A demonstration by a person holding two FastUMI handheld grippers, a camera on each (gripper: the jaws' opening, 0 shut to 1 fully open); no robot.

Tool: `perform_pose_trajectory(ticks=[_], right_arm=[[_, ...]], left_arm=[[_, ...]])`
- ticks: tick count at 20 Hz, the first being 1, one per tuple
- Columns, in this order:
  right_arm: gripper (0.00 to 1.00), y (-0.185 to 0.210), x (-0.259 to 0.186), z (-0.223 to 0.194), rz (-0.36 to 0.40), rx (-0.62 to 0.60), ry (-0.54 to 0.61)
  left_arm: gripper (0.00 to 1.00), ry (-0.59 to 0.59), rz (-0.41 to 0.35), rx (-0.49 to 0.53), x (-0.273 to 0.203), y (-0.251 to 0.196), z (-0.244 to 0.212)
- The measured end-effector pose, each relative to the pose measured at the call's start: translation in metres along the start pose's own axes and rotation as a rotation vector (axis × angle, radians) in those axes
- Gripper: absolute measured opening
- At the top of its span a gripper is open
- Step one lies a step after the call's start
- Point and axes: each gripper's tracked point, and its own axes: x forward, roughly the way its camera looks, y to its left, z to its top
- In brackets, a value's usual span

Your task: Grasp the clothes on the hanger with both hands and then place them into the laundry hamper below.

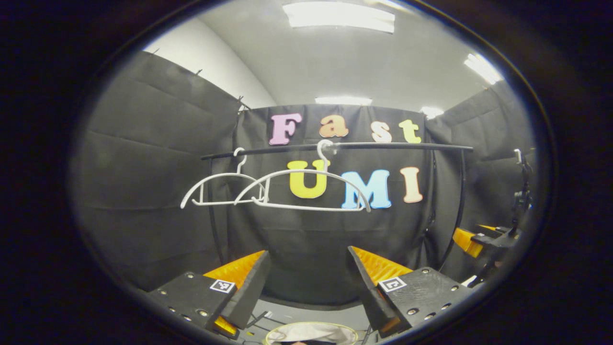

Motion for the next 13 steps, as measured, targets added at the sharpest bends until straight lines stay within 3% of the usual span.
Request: perform_pose_trajectory(ticks=[5, 13], right_arm=[[0.98, 0.029, 0.004, -0.009, 0.047, -0.018, 0.013], [0.98, 0.073, 0.005, -0.01, 0.111, -0.024, 0.004]], left_arm=[[0.93, 0.019, 0.02, -0.005, 0.001, 0.012, -0.009], [0.93, 0.02, -0.012, 0.004, 0.001, 0.023, -0.015]])
